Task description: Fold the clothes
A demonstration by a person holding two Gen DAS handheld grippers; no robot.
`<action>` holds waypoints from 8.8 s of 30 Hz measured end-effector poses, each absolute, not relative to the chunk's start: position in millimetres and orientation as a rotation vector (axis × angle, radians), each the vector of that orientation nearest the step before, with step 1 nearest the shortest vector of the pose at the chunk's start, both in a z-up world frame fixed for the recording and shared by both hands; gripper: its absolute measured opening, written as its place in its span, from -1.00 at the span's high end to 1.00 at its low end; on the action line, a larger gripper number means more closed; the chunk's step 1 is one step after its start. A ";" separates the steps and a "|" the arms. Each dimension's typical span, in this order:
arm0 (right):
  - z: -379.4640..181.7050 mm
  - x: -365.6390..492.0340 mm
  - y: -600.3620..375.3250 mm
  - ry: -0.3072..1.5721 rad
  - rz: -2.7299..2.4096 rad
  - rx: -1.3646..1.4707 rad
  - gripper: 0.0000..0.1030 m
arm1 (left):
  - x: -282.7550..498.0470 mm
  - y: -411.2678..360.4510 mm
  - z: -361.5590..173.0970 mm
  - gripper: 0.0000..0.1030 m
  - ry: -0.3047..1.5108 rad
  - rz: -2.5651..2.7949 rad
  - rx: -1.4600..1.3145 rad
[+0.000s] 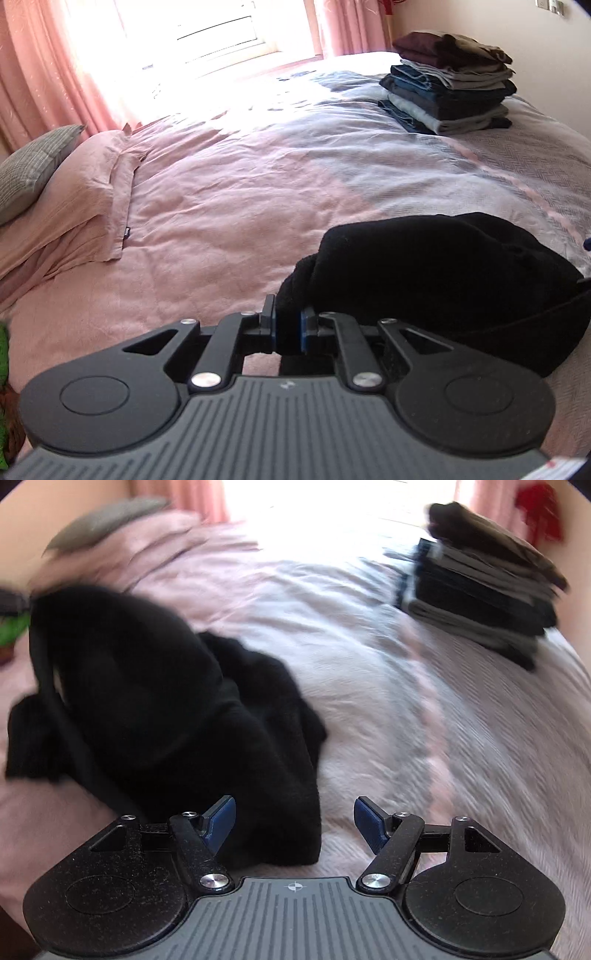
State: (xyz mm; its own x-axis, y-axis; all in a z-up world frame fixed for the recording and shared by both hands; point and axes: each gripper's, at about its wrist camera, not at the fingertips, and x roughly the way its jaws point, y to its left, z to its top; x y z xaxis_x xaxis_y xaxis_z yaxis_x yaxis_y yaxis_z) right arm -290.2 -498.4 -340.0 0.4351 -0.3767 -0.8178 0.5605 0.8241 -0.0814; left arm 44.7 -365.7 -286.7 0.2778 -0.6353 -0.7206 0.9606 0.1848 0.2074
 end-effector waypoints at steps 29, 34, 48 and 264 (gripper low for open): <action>-217.8 -276.3 -499.4 0.490 -0.551 -0.111 1.00 | 73.9 -294.7 -228.6 0.96 0.566 -0.929 0.448; -142.5 -271.0 -474.2 0.305 -0.482 -0.209 1.00 | 88.6 -250.4 -143.2 0.96 0.433 -0.812 0.347; -24.1 -335.1 -408.9 0.126 -0.324 -0.248 1.00 | 30.9 -126.5 25.4 0.95 0.157 -0.719 0.342; -399.5 -460.9 -936.3 0.113 -1.113 1.104 0.94 | 60.3 -256.4 -334.5 0.36 1.126 -0.379 -0.117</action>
